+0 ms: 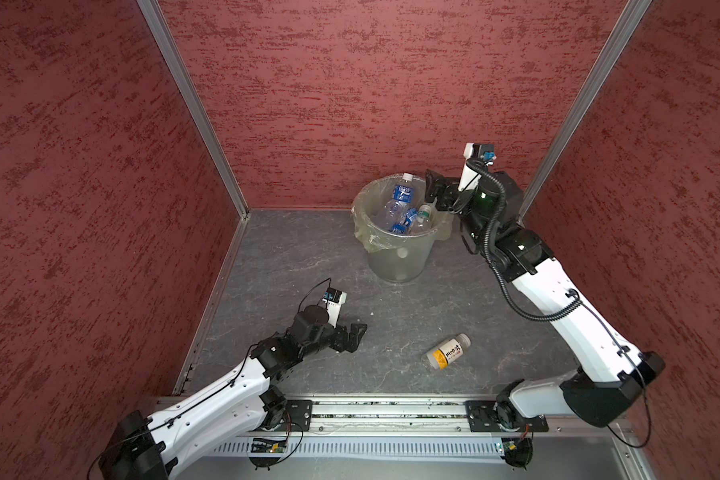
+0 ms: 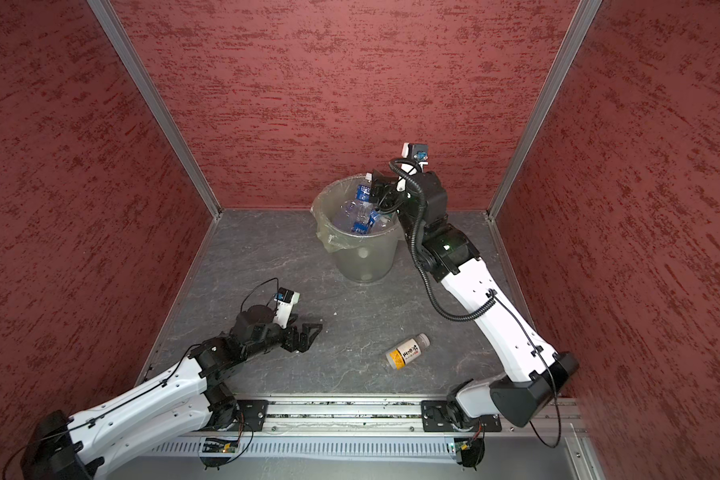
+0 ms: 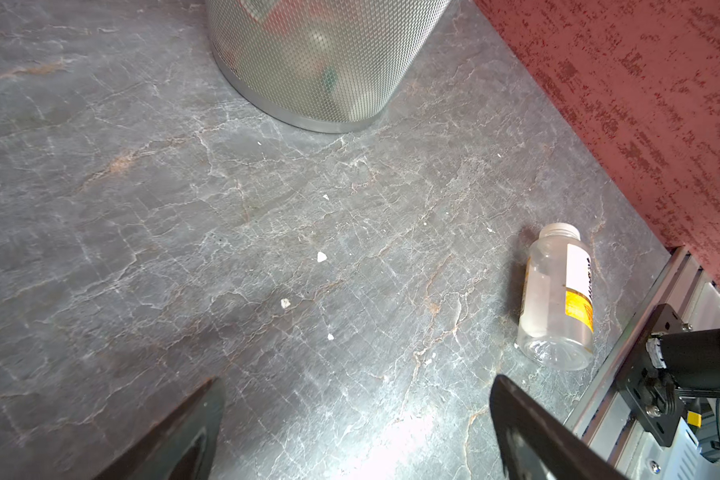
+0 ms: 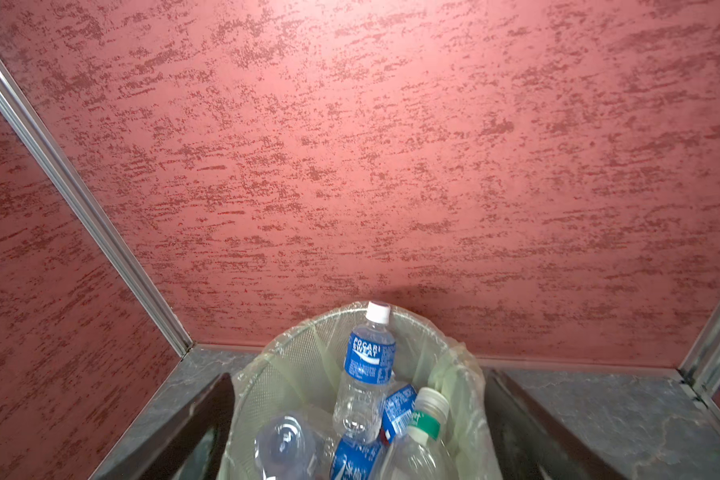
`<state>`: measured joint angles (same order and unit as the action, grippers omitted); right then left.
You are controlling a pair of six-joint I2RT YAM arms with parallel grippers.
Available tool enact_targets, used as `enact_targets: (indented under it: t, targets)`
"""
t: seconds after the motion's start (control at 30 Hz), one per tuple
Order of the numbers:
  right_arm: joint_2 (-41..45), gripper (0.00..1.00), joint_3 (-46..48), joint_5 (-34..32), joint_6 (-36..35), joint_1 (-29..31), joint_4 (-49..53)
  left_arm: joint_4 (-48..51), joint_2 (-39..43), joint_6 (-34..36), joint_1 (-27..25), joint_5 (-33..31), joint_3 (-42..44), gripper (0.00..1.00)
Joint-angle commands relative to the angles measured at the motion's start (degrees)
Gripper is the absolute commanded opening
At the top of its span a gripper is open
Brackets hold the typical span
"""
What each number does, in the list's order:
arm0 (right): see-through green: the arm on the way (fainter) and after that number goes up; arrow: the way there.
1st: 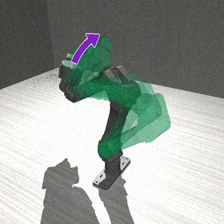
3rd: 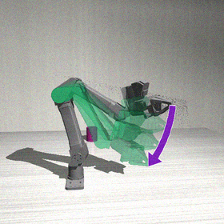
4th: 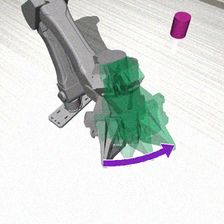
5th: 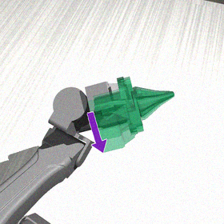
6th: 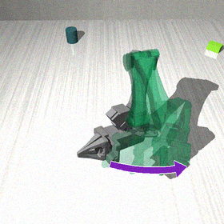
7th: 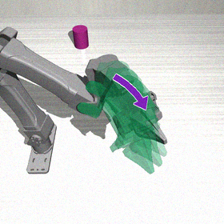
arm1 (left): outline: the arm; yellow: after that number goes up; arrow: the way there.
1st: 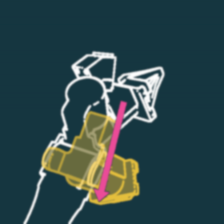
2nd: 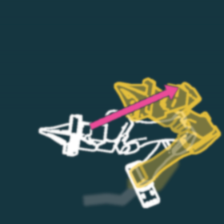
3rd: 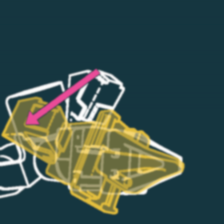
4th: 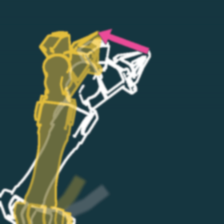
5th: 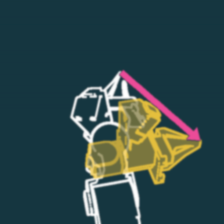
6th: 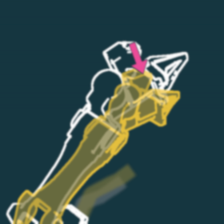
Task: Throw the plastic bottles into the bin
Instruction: 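Carry the purple-labelled bottle over the bin and open the right gripper, then withdraw the right gripper from the bin toward the robot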
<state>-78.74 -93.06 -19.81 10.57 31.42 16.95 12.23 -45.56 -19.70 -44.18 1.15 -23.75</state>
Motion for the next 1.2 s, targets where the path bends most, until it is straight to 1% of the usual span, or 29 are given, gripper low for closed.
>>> enact_targets:
  t: [0.0,0.23,0.37,0.47,0.67,0.93,1.17]
  targets:
    - [2.3,0.94,6.8,-1.2,2.4,0.0,1.9,-0.3,-1.1,0.2,-1.6,-1.2,-2.8,0.99]
    - [12.0,0.94,21.2,-1.7,6.9,0.0,2.8,-0.3,-6.0,1.6,-6.0,-3.1,-7.1,0.99]
    - [16.3,0.94,27.4,-1.2,10.6,0.0,5.1,-0.9,-8.4,2.4,-7.2,-3.4,-9.1,0.99]
    - [19.0,0.95,30.5,-1.2,14.0,0.0,8.5,-1.5,-10.1,3.5,-7.2,-3.0,-10.0,0.99]
    - [23.9,0.96,36.1,0.3,21.1,0.1,15.5,-2.6,-13.3,6.1,-7.4,-0.2,-11.9,0.99]
    - [29.3,0.98,41.8,4.8,31.7,0.7,25.3,-4.0,-16.9,8.5,-7.5,1.1,-13.1,0.99]
    - [31.6,0.97,46.7,9.7,39.0,3.1,29.3,-8.2,-19.3,10.2,-7.4,1.1,-11.9,0.99]
